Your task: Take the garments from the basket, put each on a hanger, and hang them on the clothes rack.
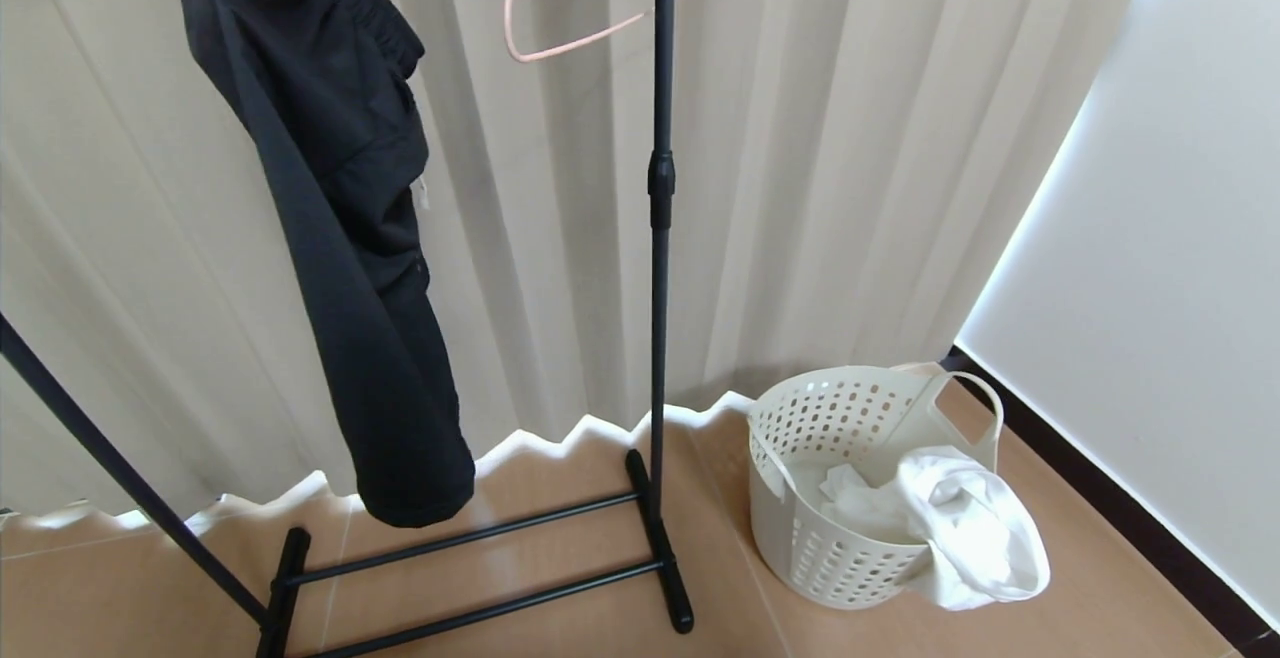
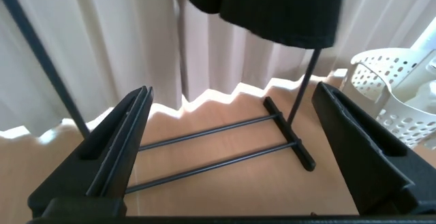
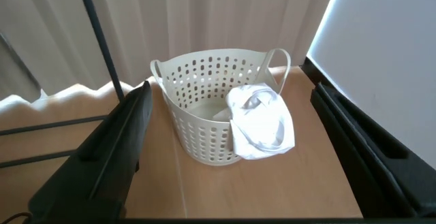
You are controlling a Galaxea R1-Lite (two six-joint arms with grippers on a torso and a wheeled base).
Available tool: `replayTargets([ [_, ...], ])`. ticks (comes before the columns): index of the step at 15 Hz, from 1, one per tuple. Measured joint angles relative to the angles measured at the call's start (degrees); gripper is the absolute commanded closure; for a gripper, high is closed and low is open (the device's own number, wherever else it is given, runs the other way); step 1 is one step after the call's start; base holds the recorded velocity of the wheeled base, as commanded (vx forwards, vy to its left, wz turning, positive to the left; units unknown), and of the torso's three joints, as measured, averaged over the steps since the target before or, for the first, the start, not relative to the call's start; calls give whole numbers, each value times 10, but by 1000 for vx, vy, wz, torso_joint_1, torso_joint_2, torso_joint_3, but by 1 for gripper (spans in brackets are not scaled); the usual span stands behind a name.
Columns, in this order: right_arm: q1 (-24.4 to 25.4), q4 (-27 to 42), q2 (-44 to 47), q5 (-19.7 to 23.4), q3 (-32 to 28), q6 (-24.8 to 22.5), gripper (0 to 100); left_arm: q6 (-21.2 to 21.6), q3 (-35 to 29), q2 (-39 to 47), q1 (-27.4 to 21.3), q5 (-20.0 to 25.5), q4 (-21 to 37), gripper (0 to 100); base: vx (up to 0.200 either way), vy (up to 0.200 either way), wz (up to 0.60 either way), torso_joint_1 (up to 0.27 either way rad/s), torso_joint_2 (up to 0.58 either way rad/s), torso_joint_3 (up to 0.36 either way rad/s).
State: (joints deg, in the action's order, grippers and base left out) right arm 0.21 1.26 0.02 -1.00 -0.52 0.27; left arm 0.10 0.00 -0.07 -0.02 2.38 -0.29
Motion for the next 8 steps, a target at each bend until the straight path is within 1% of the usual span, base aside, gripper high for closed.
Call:
replayTargets([
  [8,-1,0,0,0,0,0,0,0,0,0,-1,0,0,0,0,-200,0,3,4,3],
])
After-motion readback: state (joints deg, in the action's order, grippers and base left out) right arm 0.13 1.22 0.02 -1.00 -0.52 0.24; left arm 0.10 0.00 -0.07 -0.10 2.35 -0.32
